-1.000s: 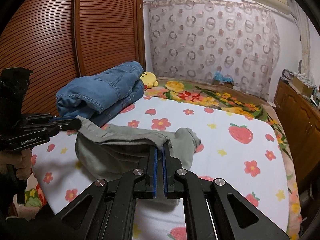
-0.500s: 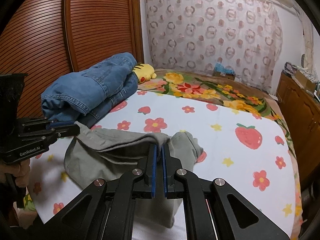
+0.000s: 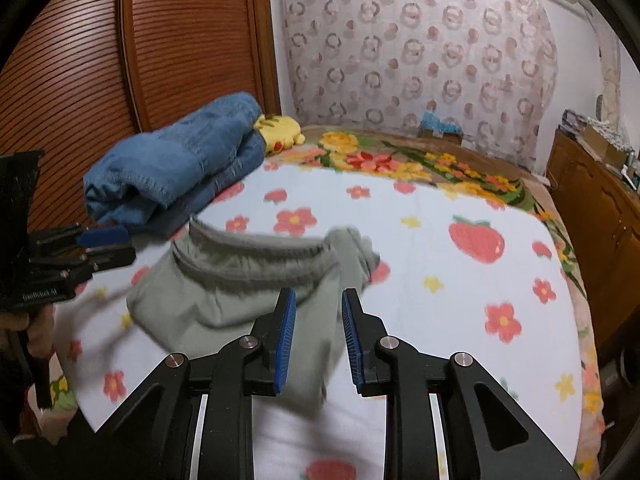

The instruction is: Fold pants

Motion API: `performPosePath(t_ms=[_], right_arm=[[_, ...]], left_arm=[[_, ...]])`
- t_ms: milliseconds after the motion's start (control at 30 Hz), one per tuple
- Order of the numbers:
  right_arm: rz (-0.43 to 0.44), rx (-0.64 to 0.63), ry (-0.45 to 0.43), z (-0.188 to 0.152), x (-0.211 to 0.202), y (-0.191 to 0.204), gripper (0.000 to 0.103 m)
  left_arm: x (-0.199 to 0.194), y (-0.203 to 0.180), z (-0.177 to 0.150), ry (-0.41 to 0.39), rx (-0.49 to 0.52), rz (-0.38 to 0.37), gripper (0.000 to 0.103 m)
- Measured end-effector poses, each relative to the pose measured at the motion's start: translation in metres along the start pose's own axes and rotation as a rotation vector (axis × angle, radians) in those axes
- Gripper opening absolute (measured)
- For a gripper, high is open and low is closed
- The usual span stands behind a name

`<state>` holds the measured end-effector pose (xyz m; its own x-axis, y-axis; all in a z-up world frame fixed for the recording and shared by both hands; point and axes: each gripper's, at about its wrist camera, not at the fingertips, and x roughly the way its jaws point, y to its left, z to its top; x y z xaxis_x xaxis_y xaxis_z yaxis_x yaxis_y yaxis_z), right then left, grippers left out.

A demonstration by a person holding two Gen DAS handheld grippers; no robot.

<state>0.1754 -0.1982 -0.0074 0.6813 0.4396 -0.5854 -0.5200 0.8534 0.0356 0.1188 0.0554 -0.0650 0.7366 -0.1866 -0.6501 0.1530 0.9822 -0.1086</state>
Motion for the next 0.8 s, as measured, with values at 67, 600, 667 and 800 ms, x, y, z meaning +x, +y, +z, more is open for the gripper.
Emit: performPosePath(t_ms=[67,600,667,800], right_arm=[[0.009,0.001,0.019,-0.007,-0.001,-0.001,0.025],[0.08,-0.005,0.12,-0.03,0.015,0.001,0.039],[0.08,-0.008,0.13,-0.031,0.018,0.001,0.039],[0.09,0.004,0.142,-0.03,0.025,-0.002,0.039]], left_arm=[[0.0,0.001,-0.006,0.013,0.002,0.003,0.05],[0.013,0.0,-0.041,0.119,0.027,-0.004,0.036],[0.016,-0.001,-0.041,0.126,0.035,-0.003,0.034],[0.019,-0.001,-0.039,0.133,0.044,-0.013,0.023]])
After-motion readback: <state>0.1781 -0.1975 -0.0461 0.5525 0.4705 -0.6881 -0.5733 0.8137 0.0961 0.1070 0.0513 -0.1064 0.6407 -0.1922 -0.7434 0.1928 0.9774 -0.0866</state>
